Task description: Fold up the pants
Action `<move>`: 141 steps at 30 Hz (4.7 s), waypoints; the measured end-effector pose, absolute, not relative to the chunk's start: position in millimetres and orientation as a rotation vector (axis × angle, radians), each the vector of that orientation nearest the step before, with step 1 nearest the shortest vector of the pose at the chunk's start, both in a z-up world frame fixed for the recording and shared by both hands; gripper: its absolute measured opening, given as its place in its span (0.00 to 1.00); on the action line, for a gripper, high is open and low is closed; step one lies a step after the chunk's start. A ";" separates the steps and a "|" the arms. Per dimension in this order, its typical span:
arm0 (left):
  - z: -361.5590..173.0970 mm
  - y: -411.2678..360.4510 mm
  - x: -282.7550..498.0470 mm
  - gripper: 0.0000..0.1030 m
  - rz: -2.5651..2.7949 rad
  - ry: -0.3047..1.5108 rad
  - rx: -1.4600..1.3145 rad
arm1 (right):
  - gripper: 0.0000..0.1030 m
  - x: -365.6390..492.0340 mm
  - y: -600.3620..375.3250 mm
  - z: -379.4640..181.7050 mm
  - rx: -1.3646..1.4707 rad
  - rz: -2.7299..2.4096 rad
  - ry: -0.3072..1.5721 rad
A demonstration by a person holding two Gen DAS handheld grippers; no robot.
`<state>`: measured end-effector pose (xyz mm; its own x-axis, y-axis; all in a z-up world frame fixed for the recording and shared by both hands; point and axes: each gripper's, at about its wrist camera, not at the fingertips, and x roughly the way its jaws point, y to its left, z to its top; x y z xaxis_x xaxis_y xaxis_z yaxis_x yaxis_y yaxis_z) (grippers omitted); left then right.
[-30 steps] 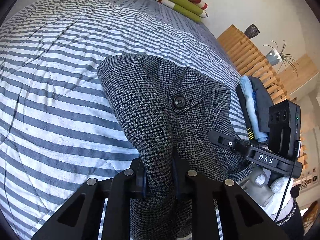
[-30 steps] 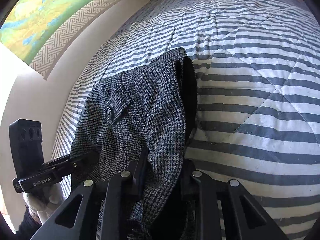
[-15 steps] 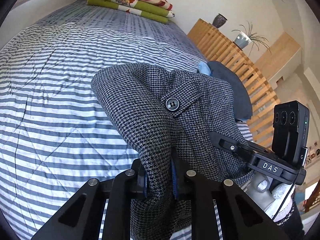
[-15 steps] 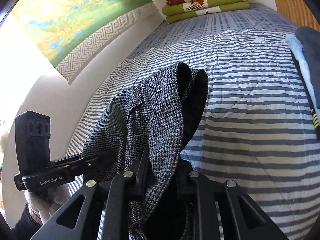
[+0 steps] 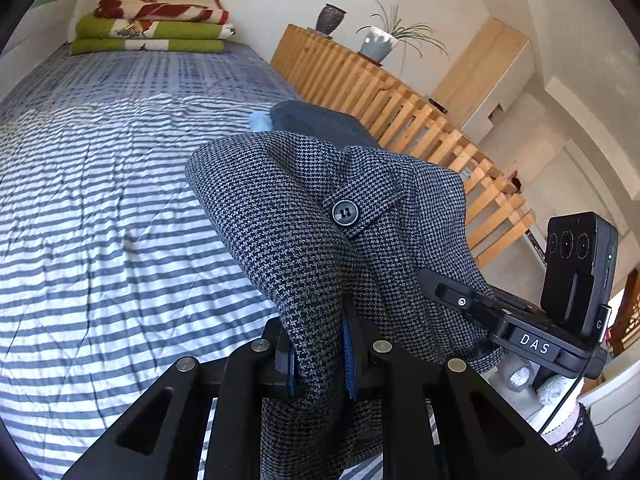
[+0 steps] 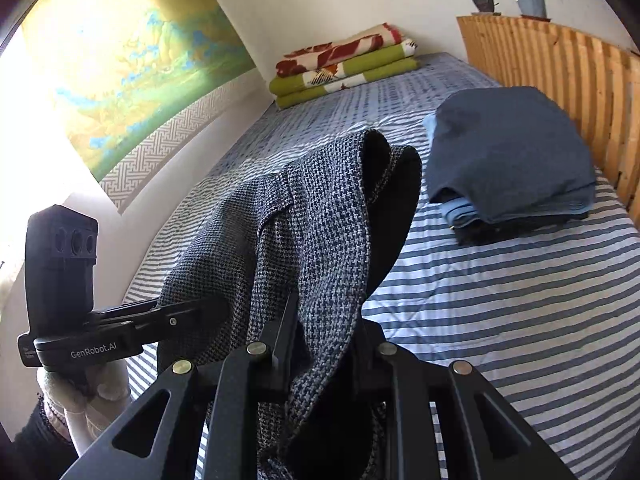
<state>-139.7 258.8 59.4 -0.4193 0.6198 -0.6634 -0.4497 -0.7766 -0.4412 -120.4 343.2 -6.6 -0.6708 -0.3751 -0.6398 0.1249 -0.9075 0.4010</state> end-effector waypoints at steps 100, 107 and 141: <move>165.4 186.9 48.2 0.67 2.502 0.107 -0.704 | 0.49 67.6 257.3 84.2 0.891 -3.061 -0.260; 118.4 189.4 -22.4 0.68 2.525 0.160 -0.803 | 0.50 14.1 262.2 52.0 0.952 -3.092 -0.286; 30.8 165.1 -90.4 0.72 2.628 0.092 -1.043 | 0.54 -27.6 239.3 -7.9 1.098 -3.049 -0.176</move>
